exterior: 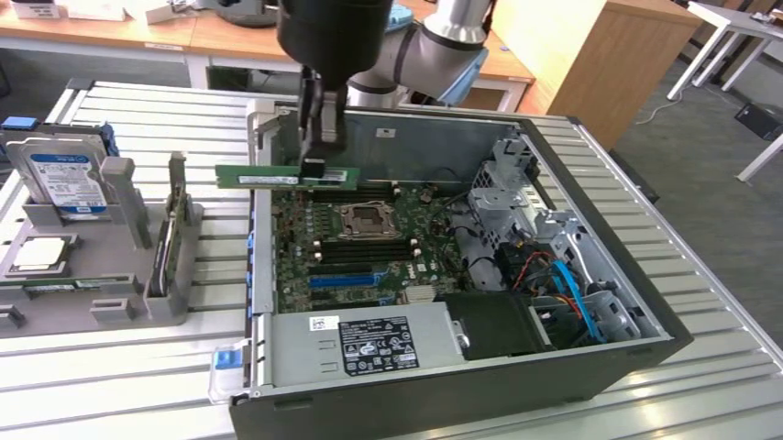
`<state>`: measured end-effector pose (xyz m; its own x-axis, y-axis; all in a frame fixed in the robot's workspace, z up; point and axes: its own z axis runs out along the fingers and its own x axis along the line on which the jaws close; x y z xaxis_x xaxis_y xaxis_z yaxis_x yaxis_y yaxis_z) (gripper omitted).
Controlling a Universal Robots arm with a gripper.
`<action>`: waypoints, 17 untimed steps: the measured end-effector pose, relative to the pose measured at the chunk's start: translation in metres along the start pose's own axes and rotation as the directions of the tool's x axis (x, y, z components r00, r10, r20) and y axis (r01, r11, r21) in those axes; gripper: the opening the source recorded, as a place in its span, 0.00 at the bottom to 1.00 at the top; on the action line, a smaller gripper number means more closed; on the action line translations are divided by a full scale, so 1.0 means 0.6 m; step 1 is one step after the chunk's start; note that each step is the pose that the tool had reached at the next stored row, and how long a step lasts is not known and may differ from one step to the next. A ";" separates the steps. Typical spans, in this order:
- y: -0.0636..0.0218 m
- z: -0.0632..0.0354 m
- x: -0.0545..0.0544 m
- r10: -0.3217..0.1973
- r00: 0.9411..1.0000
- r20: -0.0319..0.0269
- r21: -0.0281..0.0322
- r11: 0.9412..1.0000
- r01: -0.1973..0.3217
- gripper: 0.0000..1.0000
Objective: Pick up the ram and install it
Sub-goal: 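Pick up the ram and move it above insertion slot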
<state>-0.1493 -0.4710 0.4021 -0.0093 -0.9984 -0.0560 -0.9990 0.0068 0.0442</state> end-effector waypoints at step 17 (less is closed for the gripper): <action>-0.124 -0.005 -0.001 -0.002 1.000 0.006 0.000 1.000 0.002 0.12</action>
<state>-0.0750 -0.4710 0.4020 -0.0076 -0.9981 -0.0617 -0.9990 0.0048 0.0442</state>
